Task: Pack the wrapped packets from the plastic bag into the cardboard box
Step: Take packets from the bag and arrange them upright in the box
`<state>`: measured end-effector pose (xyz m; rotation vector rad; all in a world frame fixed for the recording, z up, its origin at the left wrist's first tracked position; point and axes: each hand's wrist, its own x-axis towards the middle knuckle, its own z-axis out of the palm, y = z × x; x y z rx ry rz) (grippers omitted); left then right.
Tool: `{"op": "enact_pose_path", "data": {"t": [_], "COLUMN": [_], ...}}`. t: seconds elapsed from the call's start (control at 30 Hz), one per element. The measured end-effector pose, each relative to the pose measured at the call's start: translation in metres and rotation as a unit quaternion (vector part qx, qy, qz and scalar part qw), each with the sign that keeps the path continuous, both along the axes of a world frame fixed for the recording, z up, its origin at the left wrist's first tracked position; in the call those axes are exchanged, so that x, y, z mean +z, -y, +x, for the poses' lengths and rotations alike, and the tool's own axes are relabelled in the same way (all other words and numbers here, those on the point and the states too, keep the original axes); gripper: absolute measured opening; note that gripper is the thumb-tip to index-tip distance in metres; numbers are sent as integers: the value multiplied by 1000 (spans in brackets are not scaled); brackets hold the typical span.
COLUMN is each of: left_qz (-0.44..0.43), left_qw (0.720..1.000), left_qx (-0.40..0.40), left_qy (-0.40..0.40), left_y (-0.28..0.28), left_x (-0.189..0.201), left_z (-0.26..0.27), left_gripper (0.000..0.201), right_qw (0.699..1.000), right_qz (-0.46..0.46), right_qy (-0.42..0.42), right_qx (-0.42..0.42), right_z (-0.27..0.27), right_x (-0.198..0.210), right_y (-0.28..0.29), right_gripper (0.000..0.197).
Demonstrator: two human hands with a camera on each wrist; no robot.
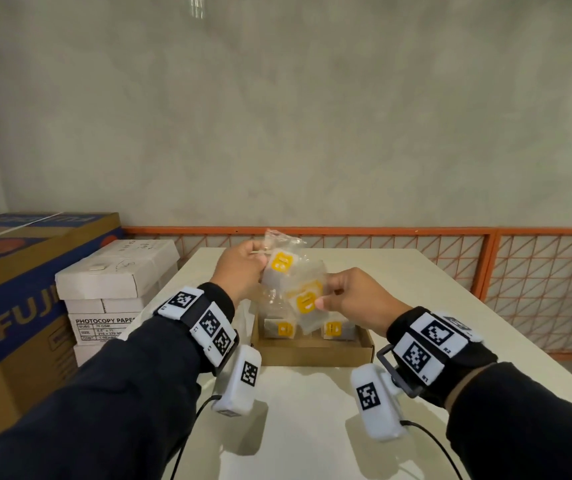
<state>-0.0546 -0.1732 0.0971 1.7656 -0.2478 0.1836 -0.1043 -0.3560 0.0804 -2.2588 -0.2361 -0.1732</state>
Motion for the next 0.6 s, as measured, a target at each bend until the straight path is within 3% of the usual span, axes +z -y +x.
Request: {"op": "enact_pose_path", "data": {"t": [0.07,0.13,0.23,0.4,0.6], "left_qz": [-8,-9,-12,-9,9], "left_qw": [995,992,996,999,993], "left_qx": [103,123,93,36,-53], "left_qy": [14,12,-13,-38,-105], "left_y": [-5,-6,2,21,36], "left_x": [-4,-11,-20,-38,-55], "left_z": [4,7,6,8,17], "left_gripper": [22,19,20,24,43], "right_qw": [999,995,985,971,974], "right_qz": [45,93,163,227,203], "right_qy": [2,-9,-30,-45,-72], "right_qx": [-22,-44,-53,-54,-75], "right_z": [-1,-2,3,17,32], "right_x": [-3,-7,-14,-26,-48], "right_y": [5,9,10,4,-2], "right_gripper": [26,23,25,13,28]}}
